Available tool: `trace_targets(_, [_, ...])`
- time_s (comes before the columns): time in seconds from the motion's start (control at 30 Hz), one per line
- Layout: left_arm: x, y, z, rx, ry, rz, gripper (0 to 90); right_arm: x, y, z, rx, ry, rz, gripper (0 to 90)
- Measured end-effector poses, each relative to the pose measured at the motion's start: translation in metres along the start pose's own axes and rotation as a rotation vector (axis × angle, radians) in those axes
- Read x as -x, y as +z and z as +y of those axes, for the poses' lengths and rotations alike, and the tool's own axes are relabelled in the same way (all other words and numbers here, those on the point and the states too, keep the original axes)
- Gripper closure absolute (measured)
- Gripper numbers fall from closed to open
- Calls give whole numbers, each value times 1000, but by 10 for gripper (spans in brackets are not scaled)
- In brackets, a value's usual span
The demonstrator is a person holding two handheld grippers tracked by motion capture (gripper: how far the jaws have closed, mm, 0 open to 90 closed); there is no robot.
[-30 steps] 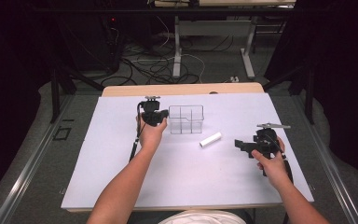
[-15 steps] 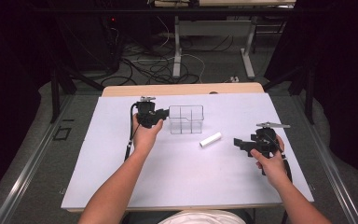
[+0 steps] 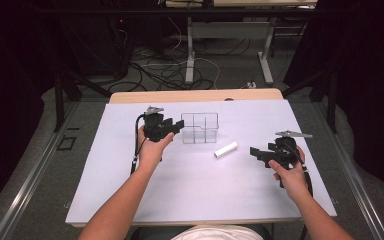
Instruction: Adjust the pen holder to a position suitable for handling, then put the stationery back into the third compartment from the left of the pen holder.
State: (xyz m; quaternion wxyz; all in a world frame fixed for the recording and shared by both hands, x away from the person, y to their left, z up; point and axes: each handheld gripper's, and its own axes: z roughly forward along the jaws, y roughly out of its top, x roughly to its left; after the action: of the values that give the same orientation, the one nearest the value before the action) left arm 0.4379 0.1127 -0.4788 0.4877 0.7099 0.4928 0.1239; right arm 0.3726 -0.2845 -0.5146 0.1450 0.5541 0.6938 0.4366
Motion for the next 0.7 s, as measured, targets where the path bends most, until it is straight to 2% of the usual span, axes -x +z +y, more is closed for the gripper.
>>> trace_targets(0.13, [6,-3,-3,-3,51,-7,388,-1,1,0,-1,-16,-20,147])
trace_targets(0.2, [10,-4,-3,-18,106,3,370,-2,0,0,3,-17,-22,147])
trace_targets(0.27, [15,-5,-4,-9,153,4,347,-2,0,0,8,-15,-22,148])
trace_targets(0.37, [19,-5,-4,0,191,-19,319,-2,-1,-1,11,-25,-28,149])
trace_targets(0.43, [22,-5,-4,23,224,-9,273,-2,-1,-1,14,-34,-36,149])
trace_targets(0.47, [24,-5,-4,17,231,-3,273,-3,-1,-1,16,-36,-40,149])
trace_targets(0.53, [26,-4,-5,6,212,1,268,-2,0,-1,20,-46,-42,149])
trace_targets(0.6, [28,-2,-6,-5,210,-18,256,-2,0,-2,22,-50,-44,149])
trace_targets(0.7, [33,2,-8,-11,245,-37,225,-1,0,-2,26,-52,-43,149])
